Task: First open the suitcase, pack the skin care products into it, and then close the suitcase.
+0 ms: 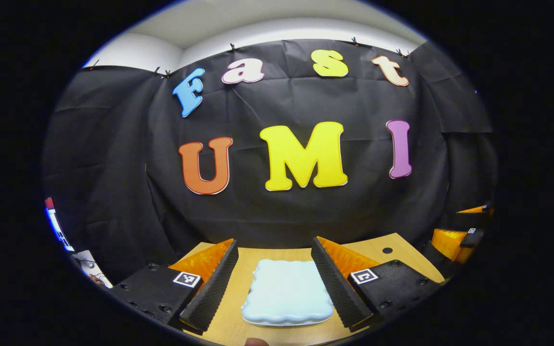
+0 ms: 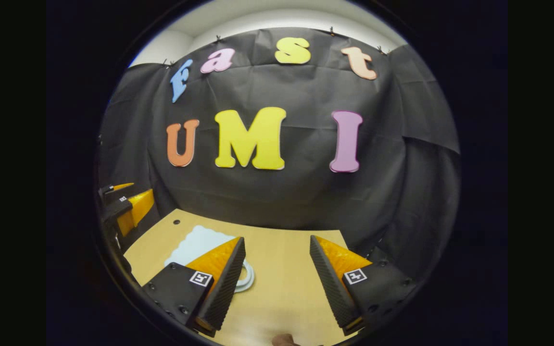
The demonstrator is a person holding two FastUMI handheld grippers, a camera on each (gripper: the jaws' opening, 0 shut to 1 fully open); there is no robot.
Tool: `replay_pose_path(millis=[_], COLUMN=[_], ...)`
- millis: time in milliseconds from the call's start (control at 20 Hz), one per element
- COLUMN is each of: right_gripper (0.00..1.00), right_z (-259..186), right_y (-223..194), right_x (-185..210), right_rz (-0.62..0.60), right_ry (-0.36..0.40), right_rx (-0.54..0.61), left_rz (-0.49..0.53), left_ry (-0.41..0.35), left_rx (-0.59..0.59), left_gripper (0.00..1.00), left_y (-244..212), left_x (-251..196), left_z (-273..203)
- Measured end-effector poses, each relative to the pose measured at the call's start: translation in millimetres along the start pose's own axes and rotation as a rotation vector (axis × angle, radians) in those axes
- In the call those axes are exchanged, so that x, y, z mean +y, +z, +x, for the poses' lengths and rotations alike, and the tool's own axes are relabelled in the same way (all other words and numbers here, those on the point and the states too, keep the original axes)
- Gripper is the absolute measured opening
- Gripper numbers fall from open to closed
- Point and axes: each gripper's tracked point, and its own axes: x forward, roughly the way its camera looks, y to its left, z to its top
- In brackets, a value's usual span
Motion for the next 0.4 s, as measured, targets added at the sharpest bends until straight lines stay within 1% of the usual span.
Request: replay_pose_path(millis=[50, 200, 300, 350, 400], right_gripper=[0.81, 0.81, 0.81, 0.79, 0.81], right_z=[1.0, 3.6, 3.8, 4.5, 6.7], right_y=[4.1, 10.2, 10.2, 10.2, 9.7], right_x=[9.8, 39.3, 51.1, 55.7, 58.4], right_rz=[-0.005, -0.038, -0.051, -0.053, -0.055], right_ry=[0.007, 0.031, 0.038, 0.039, 0.031], right_rx=[-0.01, -0.026, -0.025, -0.024, -0.022], left_rz=[-0.001, 0.002, -0.017, -0.018, -0.013], left_ry=[0.007, 0.028, 0.019, 0.016, 0.006], left_rx=[-0.003, 0.013, 0.018, 0.024, 0.022], left_gripper=[0.97, 0.97, 0.97, 0.97, 0.97], left_y=[-0.7, -9.5, -12.6, -15.1, -19.2], left_x=[6.9, 31.1, 35.8, 37.8, 39.0], left_z=[-1.1, -1.2, 1.1, 1.8, 3.0])
